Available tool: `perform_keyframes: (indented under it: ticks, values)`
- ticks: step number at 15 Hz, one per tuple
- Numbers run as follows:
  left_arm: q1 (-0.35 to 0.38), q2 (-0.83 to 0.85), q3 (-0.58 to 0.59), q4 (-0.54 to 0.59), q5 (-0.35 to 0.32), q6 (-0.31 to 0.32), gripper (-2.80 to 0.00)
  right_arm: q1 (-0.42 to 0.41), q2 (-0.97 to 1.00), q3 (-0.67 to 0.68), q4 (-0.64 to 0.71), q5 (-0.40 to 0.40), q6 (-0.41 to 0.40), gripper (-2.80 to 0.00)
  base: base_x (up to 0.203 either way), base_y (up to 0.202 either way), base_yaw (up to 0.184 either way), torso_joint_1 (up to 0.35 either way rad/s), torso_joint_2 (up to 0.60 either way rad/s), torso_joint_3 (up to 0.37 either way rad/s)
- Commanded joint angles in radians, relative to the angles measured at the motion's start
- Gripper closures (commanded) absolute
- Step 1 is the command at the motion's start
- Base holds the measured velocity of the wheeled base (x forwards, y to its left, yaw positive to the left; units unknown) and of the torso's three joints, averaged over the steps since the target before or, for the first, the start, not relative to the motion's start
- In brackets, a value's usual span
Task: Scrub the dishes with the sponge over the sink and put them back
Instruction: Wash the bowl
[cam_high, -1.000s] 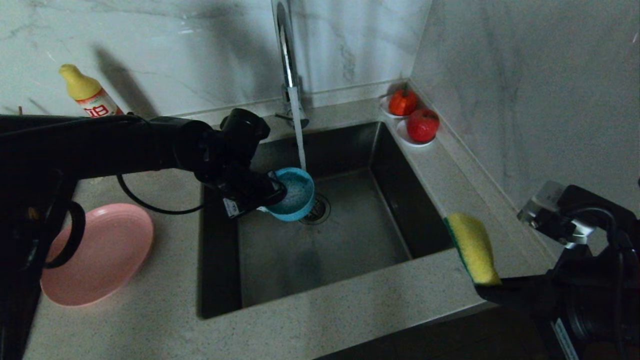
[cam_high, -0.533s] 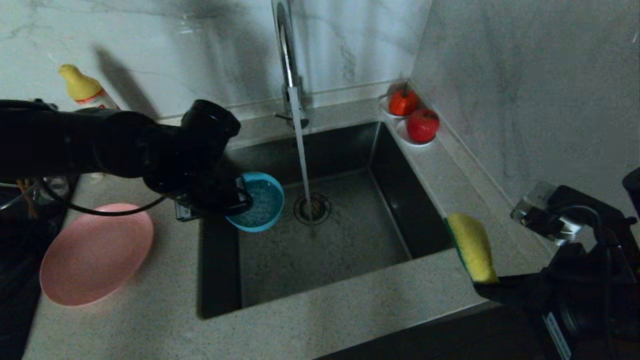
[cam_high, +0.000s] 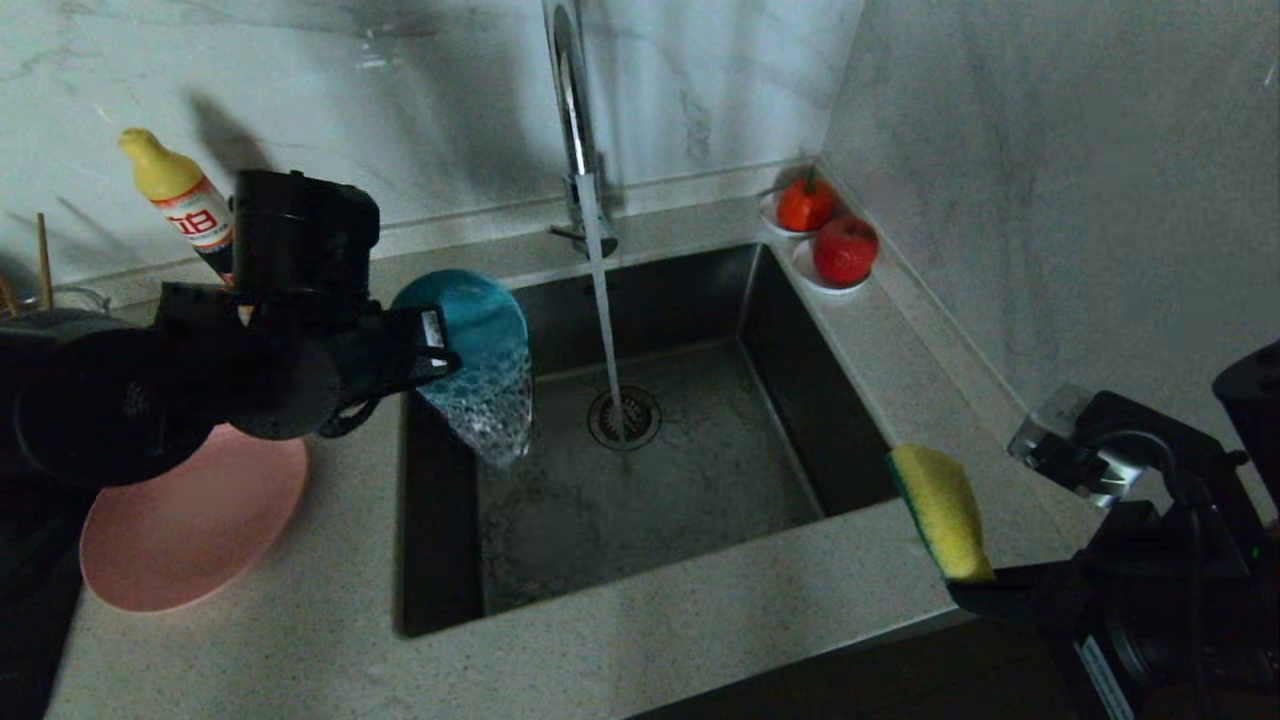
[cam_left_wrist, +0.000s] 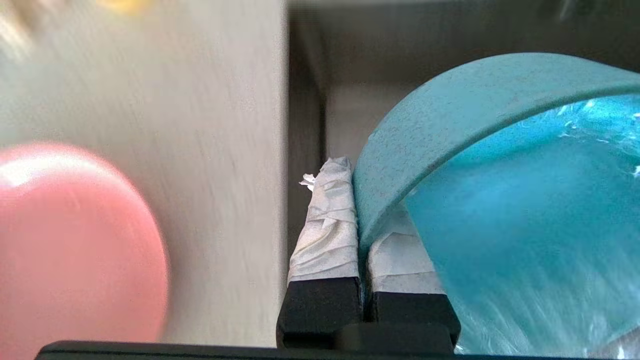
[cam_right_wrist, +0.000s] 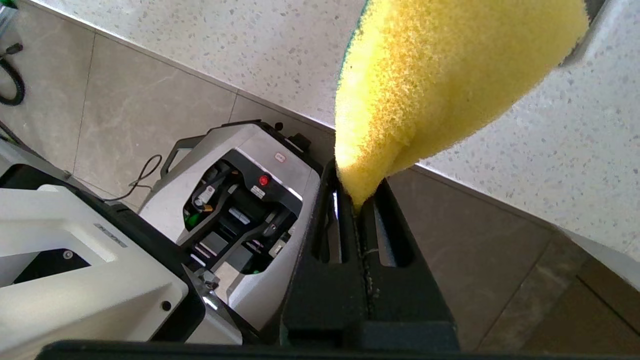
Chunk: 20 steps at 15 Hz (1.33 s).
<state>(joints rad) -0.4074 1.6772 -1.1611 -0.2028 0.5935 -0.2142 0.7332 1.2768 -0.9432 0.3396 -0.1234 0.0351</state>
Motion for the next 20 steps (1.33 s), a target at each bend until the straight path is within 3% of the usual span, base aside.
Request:
perform_keyframes:
  ticks: [1,12,20]
  values:
    - [-0.005,-0.020,0.062,-0.222,0.018,0.084,0.00,-0.003,0.005,0.001,0.003,-0.001,0.000,0.00,0.000,0.000,0.000,0.000,0.00,0.000]
    - [-0.022,0.055,0.133,-0.813,0.009,0.393,0.00,-0.003,0.001,-0.009,0.003,0.002,0.000,0.00,0.000,0.000,0.000,0.000,0.00,0.000]
    - [-0.050,-0.003,0.110,-0.981,-0.039,0.405,0.00,-0.003,0.019,-0.017,0.001,0.002,-0.001,0.00,0.000,0.000,0.000,0.000,0.00,0.000]
